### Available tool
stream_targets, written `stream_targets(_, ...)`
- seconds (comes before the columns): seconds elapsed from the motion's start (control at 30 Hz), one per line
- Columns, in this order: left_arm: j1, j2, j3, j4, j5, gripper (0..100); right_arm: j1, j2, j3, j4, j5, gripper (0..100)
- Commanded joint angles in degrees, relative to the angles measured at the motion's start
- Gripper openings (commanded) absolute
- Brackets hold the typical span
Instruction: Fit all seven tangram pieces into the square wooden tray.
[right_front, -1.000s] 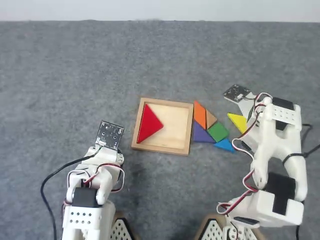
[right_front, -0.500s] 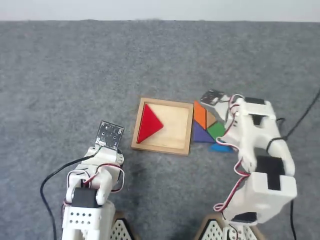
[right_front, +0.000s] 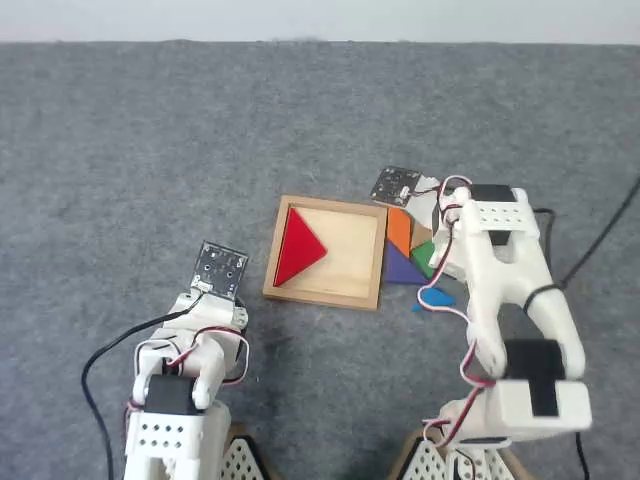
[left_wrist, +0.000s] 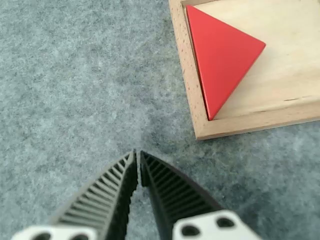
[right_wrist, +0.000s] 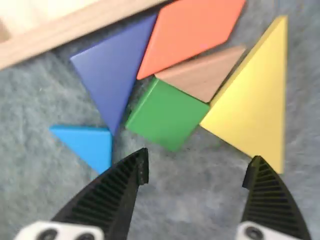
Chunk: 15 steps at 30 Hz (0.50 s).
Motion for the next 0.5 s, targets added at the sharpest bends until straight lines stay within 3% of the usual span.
stream_targets(0.0,-0.2,-0.7,-0.4,0.3,0.4,1,2.2,-6.1,-4.0,1.0,3.9,31.4)
stream_targets(0.47,-0.2,-0.7,-0.4,0.3,0.4,1,0.5,16.0,-25.9,6.7,6.5,35.1)
